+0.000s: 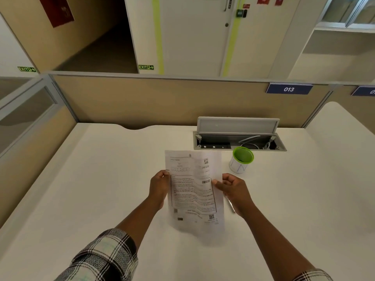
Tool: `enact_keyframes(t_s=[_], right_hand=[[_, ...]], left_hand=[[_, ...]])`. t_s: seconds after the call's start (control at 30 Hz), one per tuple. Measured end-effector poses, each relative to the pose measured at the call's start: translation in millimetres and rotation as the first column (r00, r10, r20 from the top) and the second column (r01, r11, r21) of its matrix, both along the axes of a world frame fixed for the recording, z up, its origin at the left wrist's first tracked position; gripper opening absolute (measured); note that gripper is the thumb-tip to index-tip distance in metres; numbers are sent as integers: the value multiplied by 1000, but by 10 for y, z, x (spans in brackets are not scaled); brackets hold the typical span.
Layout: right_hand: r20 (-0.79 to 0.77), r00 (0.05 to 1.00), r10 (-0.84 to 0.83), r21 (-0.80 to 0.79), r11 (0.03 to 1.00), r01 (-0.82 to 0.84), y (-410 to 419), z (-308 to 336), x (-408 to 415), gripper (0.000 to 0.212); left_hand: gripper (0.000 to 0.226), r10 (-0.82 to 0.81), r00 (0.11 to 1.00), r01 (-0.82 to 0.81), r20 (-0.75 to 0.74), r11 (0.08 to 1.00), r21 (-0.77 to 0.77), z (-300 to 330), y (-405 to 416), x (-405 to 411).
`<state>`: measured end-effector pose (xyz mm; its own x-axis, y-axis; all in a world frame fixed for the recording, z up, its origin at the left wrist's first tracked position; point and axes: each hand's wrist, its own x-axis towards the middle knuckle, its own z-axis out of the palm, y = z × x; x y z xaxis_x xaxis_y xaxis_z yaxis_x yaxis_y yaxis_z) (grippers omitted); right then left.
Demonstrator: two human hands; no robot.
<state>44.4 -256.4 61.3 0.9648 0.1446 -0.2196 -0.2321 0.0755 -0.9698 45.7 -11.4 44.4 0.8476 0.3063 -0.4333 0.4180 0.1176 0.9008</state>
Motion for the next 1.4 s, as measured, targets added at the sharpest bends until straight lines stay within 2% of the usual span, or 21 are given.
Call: enact_keyframes(t_s=[0.13,0.27,0.43,0.6,0.77,0.87,1.0,1.13,1.27,1.4], right_hand=[[77,995,68,-127,990,-58,142,139,-14,54],[125,979,163,-174,975,-140,232,238,-44,62],[154,966,207,-152,971,-184,196,272,-37,48],[170,971,167,-190,973,-134,69,227,-13,18],[140,982,130,-184,977,-103,9,165,25,25],[214,974,78,-336,942,-2,49,155,30,20],[303,953,20,-427,897,117,76,127,24,23],[316,949,21,-451,883,131,59,45,-14,19],[242,969,42,-472,878,80,23,-176,-60,21],[142,983,116,-617,787,-4,16,-416,-75,30]], left_hand=[[26,24,999,-22,30,997,-71,21,-57,24],[22,-18,996,29,91,993,-112,32,-63,45],[26,30,994,-22,100,997,-80,36,-40,66],[28,72,980,-94,185,989,112,103,-48,52],[22,-34,965,-44,262,957,286,125,-51,6],[21,-96,947,-26,306,927,373,139,-74,-39],[15,-144,921,0,362,930,368,166,-105,-119],[32,-142,907,4,396,944,330,132,-88,-213],[25,-197,933,83,303,933,351,-55,-83,-248],[31,-288,957,241,35,857,456,-313,-104,-215]])
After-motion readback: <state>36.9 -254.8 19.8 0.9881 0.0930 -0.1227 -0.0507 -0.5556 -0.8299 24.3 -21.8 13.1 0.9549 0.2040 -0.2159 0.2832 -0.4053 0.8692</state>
